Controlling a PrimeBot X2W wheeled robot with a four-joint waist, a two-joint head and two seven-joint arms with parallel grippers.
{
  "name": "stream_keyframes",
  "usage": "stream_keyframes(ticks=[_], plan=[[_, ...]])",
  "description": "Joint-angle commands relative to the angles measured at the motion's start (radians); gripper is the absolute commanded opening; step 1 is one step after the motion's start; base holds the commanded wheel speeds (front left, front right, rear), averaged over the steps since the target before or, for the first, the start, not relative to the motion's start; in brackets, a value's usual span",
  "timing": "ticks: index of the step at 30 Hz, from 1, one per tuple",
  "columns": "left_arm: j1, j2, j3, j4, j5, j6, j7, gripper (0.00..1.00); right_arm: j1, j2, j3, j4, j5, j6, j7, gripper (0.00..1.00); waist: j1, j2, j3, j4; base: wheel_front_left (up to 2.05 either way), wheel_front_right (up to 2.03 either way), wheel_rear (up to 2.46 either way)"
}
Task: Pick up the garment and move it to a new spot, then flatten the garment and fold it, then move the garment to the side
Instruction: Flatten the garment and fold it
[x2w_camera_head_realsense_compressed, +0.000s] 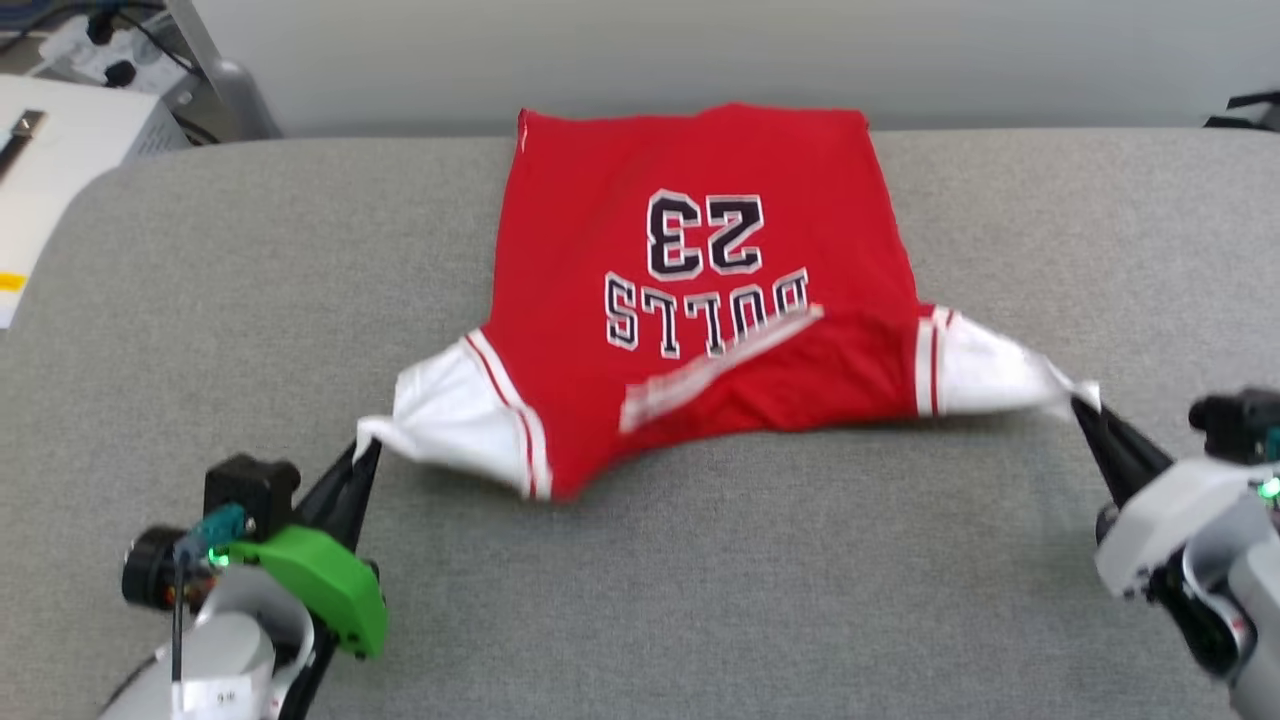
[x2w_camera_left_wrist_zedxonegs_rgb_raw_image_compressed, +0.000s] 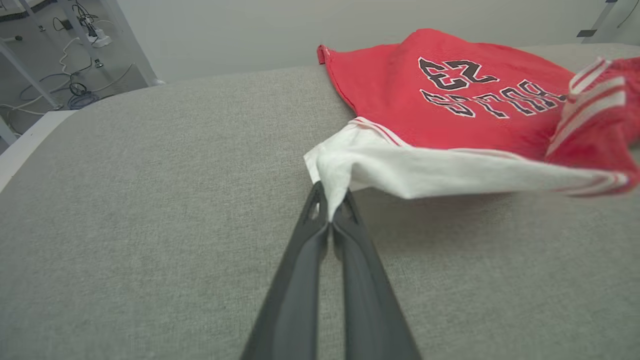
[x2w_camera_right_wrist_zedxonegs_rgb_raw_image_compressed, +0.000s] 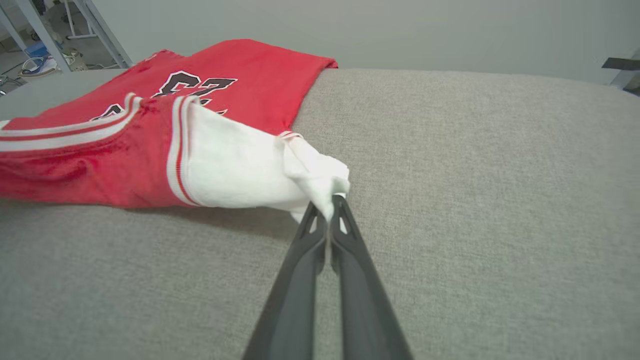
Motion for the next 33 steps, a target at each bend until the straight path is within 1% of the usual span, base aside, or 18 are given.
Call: stream_keyframes(ticks=[1, 7, 12, 17, 21, 26, 27, 28, 29, 31, 33], plan=[[0.035, -0.003, 0.008, -0.003, -0.012, 0.011, -0.006, 0.00, 0.044, -0.001, -0.017, -0.007, 0.009, -0.001, -0.009, 0.00, 0.0001, -0.0001, -0.045, 0.004, 0.00, 0.00, 0.00], [0.169, -0.020, 0.013, -0.008, -0.032, 0.025, -0.006, 0.00, 0.244, 0.011, -0.100, -0.027, -0.008, -0.001, -0.018, 0.00, 0.0001, -0.0001, -0.098, 0.019, 0.00, 0.00, 0.00], [0.270, -0.030, 0.046, -0.012, -0.035, 0.041, -0.006, 0.00, 0.406, 0.038, -0.212, -0.064, -0.036, -0.001, -0.019, 0.00, 0.0001, -0.0001, -0.132, 0.034, 0.00, 0.00, 0.00], [0.366, -0.038, 0.067, -0.013, -0.018, 0.042, -0.006, 0.00, 0.541, 0.060, -0.306, -0.119, -0.056, -0.001, 0.025, 0.00, 0.0001, -0.0001, -0.151, 0.042, 0.00, 0.00, 0.00], [0.401, -0.055, 0.080, -0.008, -0.002, 0.034, -0.006, 0.00, 0.627, 0.078, -0.379, -0.166, -0.083, -0.001, 0.076, 0.00, 0.0001, -0.0001, -0.153, 0.050, 0.00, 0.00, 0.00], [0.405, -0.079, 0.096, 0.004, 0.020, 0.023, -0.006, 0.00, 0.666, 0.118, -0.462, -0.210, -0.130, -0.001, 0.130, 0.00, 0.0001, -0.0001, -0.153, 0.054, 0.00, 0.00, 0.00], [0.402, -0.081, 0.098, 0.001, 0.025, 0.020, -0.006, 0.00, 0.665, 0.131, -0.483, -0.220, -0.143, -0.001, 0.135, 0.12, 0.0001, -0.0001, -0.152, 0.055, 0.00, 0.00, 0.00], [0.400, -0.083, 0.098, -0.001, 0.029, 0.017, -0.006, 0.00, 0.664, 0.141, -0.498, -0.230, -0.154, -0.001, 0.141, 0.39, 0.0001, -0.0001, -0.151, 0.056, 0.00, 0.00, 0.00], [0.395, -0.086, 0.100, -0.005, 0.037, 0.015, -0.006, 0.00, 0.660, 0.151, -0.516, -0.245, -0.167, -0.001, 0.147, 1.00, 0.0001, -0.0001, -0.149, 0.057, 0.00, 0.00, 0.00], [0.386, -0.092, 0.104, -0.009, 0.050, 0.010, -0.006, 0.00, 0.653, 0.169, -0.559, -0.282, -0.181, -0.001, 0.152, 1.00, 0.0001, -0.0001, -0.144, 0.057, 0.00, 0.00, 0.00], [0.376, -0.098, 0.111, -0.020, 0.064, 0.008, -0.006, 0.00, 0.643, 0.174, -0.603, -0.331, -0.193, -0.001, 0.165, 1.00, 0.0001, -0.0001, -0.137, 0.059, 0.00, 0.00, 0.00]])
